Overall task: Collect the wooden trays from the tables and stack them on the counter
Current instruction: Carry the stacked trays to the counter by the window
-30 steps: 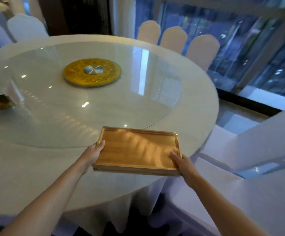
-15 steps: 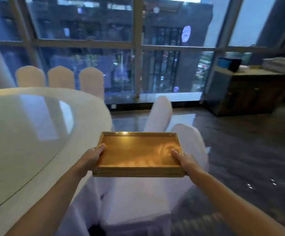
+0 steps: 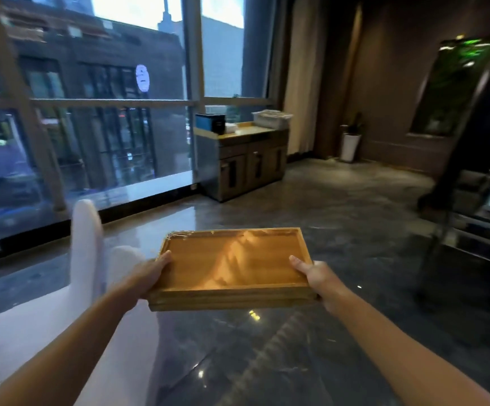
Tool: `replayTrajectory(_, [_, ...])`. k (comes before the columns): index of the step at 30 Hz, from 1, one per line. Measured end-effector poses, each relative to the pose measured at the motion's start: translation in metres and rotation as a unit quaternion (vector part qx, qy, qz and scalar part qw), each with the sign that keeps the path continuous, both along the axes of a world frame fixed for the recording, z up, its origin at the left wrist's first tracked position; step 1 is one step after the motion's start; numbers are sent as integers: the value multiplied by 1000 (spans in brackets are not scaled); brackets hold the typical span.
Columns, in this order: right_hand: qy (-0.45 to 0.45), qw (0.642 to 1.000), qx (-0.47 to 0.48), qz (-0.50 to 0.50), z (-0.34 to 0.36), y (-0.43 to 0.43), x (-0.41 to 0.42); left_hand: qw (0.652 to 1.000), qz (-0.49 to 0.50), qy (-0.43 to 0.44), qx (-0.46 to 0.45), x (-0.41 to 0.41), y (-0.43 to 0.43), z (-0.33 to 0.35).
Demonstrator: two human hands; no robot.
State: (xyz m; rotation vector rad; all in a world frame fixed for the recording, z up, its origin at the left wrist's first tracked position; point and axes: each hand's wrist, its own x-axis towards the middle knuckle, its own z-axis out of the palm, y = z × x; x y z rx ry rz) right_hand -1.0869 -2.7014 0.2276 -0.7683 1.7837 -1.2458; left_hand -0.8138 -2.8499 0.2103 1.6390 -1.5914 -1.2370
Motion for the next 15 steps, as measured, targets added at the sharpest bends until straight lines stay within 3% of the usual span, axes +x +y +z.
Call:
replayTrajectory(8, [9, 993, 3, -119, -5, -25, -101, 996, -92, -7, -18, -139, -74, 2])
replayTrajectory(15, [13, 988, 10, -153, -14, -127, -196, 992, -127, 10, 0, -250, -187, -10])
